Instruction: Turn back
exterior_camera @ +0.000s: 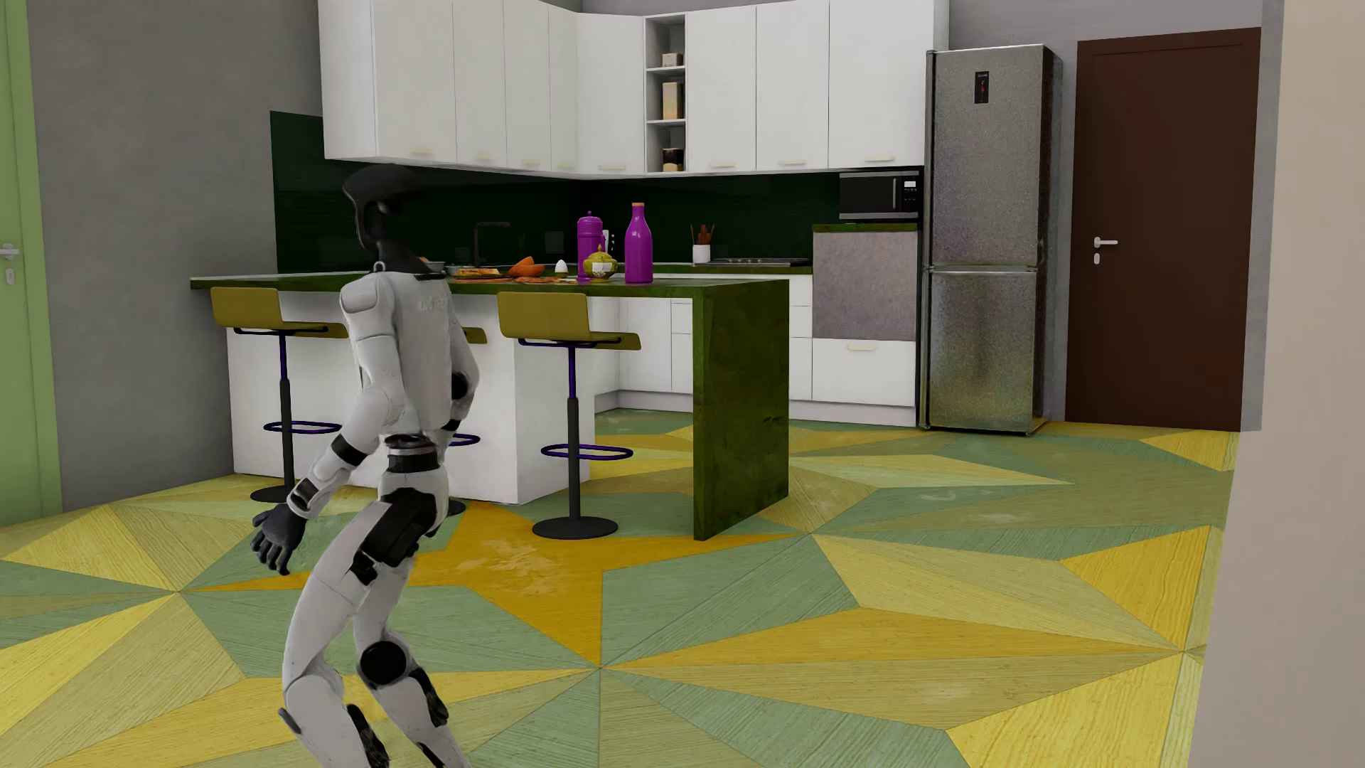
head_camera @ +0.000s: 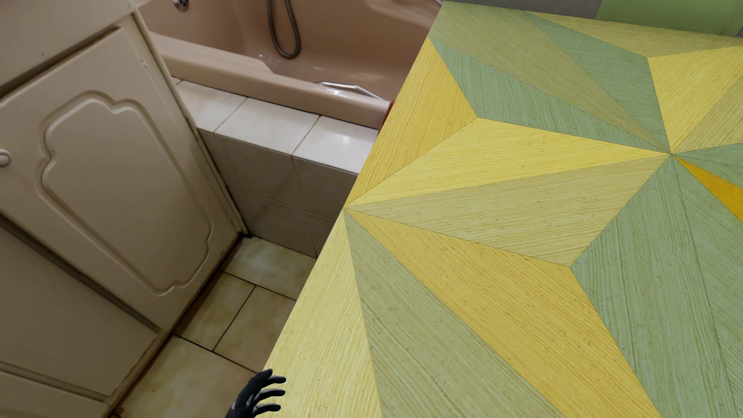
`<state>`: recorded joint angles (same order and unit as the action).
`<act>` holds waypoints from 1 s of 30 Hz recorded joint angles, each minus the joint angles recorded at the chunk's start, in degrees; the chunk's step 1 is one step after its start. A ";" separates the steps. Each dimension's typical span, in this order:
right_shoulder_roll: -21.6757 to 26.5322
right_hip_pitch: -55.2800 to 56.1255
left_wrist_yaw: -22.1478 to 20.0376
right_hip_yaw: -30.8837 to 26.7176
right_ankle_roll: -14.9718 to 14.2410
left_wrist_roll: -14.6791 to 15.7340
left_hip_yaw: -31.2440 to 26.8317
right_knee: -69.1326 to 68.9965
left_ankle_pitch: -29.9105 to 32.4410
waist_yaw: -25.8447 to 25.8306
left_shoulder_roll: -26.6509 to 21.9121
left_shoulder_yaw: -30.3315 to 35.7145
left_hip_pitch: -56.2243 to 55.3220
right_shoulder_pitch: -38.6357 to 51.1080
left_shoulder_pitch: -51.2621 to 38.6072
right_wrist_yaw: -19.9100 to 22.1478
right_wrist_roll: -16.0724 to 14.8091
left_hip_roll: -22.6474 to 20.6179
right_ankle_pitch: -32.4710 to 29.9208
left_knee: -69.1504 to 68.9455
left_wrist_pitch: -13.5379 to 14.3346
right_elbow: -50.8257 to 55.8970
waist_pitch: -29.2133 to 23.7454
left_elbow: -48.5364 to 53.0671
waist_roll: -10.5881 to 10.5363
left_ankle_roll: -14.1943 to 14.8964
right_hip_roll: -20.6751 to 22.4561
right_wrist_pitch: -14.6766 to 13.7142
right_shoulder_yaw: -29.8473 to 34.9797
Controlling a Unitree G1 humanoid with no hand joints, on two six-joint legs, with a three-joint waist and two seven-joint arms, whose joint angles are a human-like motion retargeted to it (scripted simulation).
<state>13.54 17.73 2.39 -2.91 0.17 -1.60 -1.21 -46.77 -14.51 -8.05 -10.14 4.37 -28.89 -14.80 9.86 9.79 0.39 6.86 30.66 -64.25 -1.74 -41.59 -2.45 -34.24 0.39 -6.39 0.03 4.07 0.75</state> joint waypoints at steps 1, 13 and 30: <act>-0.53 -0.62 1.89 -1.69 -0.19 -0.06 -0.83 0.97 -5.72 -0.40 -1.65 -2.56 -1.41 -0.08 1.38 0.66 0.22 -0.73 -0.32 4.26 0.13 1.30 0.27 0.12 -1.22 -3.48 1.17 0.59 1.36; -3.10 -1.18 0.97 -2.97 -1.27 -1.61 0.20 0.69 -11.57 -0.91 -0.92 -2.85 8.14 -0.34 2.38 1.08 -0.13 2.01 0.74 19.50 4.22 3.09 1.55 -2.30 -1.17 9.68 1.13 4.01 2.32; -0.75 -2.21 -0.76 0.25 -1.55 -0.91 1.92 1.88 -3.73 0.63 2.22 1.79 1.91 0.22 -2.12 -4.63 0.26 -0.05 0.11 4.87 3.27 -0.97 0.39 -0.71 0.88 0.47 -0.93 0.89 -0.38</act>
<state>12.79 15.52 1.63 -2.66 -1.38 -2.51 0.71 -44.89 -18.24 -7.42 -7.92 6.16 -26.99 -14.58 7.74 5.16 0.65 6.80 30.77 -59.38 1.53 -42.56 -2.06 -34.95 1.27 -5.92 -0.91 4.97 0.37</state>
